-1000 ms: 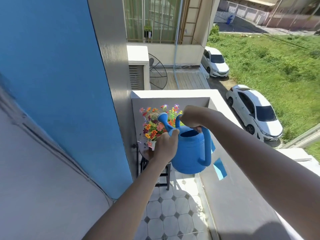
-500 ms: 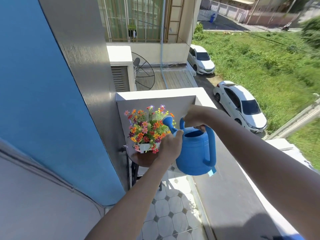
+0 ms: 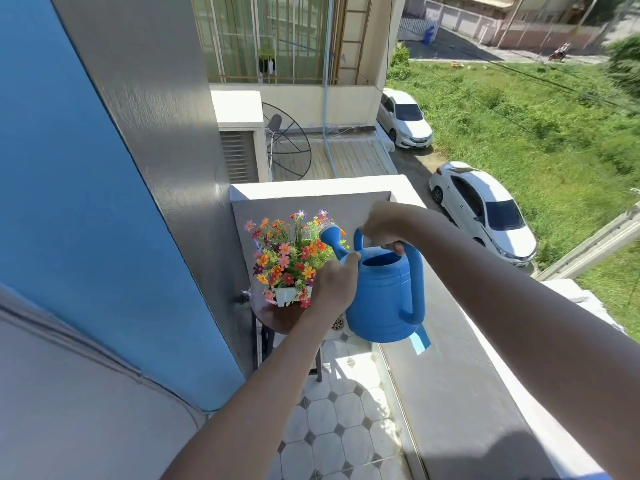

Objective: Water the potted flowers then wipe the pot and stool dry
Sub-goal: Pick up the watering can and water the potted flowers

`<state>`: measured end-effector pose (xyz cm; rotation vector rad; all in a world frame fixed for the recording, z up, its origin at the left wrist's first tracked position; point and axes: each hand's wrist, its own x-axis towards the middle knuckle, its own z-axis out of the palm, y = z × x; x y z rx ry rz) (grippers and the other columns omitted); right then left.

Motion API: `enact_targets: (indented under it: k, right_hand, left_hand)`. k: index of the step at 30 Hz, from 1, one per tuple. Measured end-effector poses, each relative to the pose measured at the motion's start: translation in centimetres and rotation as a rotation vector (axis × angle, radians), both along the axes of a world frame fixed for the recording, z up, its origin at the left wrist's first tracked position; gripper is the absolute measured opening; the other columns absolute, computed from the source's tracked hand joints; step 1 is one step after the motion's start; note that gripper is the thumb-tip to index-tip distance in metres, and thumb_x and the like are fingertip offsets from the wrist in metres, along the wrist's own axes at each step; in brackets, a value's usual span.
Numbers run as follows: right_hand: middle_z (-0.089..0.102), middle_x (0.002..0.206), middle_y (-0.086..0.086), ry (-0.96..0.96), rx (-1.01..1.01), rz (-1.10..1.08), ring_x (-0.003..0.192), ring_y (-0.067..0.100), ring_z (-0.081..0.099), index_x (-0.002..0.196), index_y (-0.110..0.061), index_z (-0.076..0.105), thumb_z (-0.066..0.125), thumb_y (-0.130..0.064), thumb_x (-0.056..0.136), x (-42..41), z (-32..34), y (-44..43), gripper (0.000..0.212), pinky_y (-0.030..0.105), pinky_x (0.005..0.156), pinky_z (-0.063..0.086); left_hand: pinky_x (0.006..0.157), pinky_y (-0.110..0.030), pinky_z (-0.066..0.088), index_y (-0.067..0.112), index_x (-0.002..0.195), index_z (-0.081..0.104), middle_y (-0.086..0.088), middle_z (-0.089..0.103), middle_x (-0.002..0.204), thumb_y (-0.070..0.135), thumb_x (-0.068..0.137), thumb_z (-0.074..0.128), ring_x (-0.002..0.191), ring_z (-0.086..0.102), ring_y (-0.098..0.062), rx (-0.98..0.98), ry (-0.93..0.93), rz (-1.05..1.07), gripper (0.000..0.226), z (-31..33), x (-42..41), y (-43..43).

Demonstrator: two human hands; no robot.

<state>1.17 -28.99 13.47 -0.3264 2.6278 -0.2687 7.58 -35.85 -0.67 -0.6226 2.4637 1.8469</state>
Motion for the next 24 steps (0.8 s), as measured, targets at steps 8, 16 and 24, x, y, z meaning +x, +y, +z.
enact_targets:
  k: [8, 16, 24]
  right_hand:
    - [0.05, 0.062, 0.005, -0.02, -0.03, 0.053, 0.05, 0.018, 0.048, 0.063, -0.013, 0.045, 0.057, -0.015, 0.093, 0.2, -0.3, -2.2, 0.033, 0.031, 0.051, 0.044]
    - [0.052, 0.062, 0.007, -0.037, -0.017, 0.096, 0.051, 0.021, 0.05, 0.064, -0.012, 0.046, 0.056, -0.016, 0.093, 2.1, -0.9, -3.5, 0.031, 0.033, 0.05, 0.045]
    - [0.05, 0.061, 0.009, -0.063, 0.033, 0.147, 0.048, 0.022, 0.048, 0.065, -0.01, 0.046, 0.057, -0.013, 0.094, 4.8, -1.4, -3.5, 0.031, 0.031, 0.046, 0.042]
  left_hand:
    - [0.051, -0.029, 0.031, 0.016, 0.064, 0.048, -0.002, 0.045, 0.061, 0.051, 0.093, 0.037, 0.055, 0.043, -0.014, -0.06, 0.012, 0.069, 0.047, 0.3, 1.2, -2.4]
    - [0.052, -0.028, 0.033, 0.013, 0.075, 0.053, -0.002, 0.047, 0.064, 0.054, 0.092, 0.035, 0.056, 0.045, -0.012, -0.048, -0.02, 0.089, 0.048, -0.4, 3.9, -3.5]
    - [0.055, -0.031, 0.032, 0.013, 0.076, 0.053, -0.004, 0.054, 0.071, 0.056, 0.09, 0.032, 0.063, 0.049, -0.015, -0.069, -0.077, 0.075, 0.05, -1.1, 7.1, -3.1]
